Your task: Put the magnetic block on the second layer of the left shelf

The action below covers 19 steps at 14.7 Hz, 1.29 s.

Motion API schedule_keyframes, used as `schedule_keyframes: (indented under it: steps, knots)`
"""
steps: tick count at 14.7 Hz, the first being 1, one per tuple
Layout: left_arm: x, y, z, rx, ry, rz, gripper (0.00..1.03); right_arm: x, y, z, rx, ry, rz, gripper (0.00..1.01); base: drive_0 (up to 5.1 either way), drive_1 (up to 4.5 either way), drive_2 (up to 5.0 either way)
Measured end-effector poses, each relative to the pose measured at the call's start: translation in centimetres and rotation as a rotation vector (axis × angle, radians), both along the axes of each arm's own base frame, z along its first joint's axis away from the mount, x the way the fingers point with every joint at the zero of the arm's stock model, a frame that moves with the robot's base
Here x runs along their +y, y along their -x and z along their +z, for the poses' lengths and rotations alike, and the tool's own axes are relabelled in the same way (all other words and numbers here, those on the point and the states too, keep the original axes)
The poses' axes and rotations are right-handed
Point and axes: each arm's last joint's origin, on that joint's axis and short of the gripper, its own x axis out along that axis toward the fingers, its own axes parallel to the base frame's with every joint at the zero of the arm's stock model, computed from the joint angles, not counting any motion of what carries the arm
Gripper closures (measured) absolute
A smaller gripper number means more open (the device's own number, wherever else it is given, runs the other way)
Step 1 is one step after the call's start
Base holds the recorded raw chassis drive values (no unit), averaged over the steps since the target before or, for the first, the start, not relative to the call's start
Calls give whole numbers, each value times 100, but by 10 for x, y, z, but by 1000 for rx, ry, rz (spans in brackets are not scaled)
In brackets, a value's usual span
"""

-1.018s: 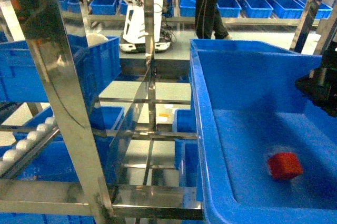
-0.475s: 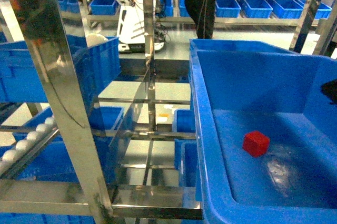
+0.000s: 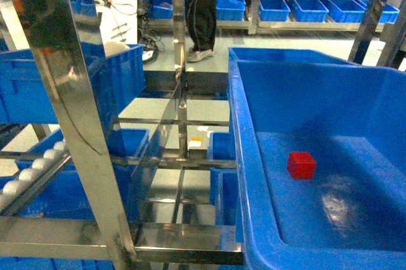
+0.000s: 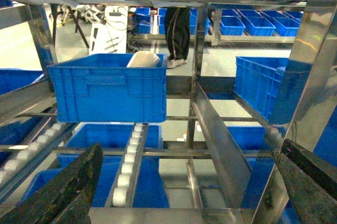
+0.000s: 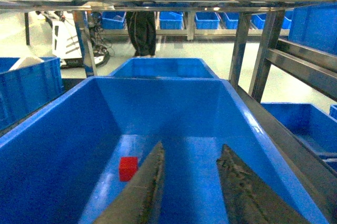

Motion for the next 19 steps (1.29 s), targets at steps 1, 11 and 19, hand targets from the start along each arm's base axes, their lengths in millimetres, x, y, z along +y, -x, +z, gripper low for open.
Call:
schedule_keyframes:
  steps: [1,11,19]
  knots:
    - [0,0,0,-1,0,0,5,0,4,-5,-7,3,0,84,0,0,0]
    - [0,0,0,0,0,0,5,0,23,-32,-15,10,0,99,0,0,0]
    - [0,0,0,-1,0,0,5,0,37,-41,-13,10,-1,99,0,0,0]
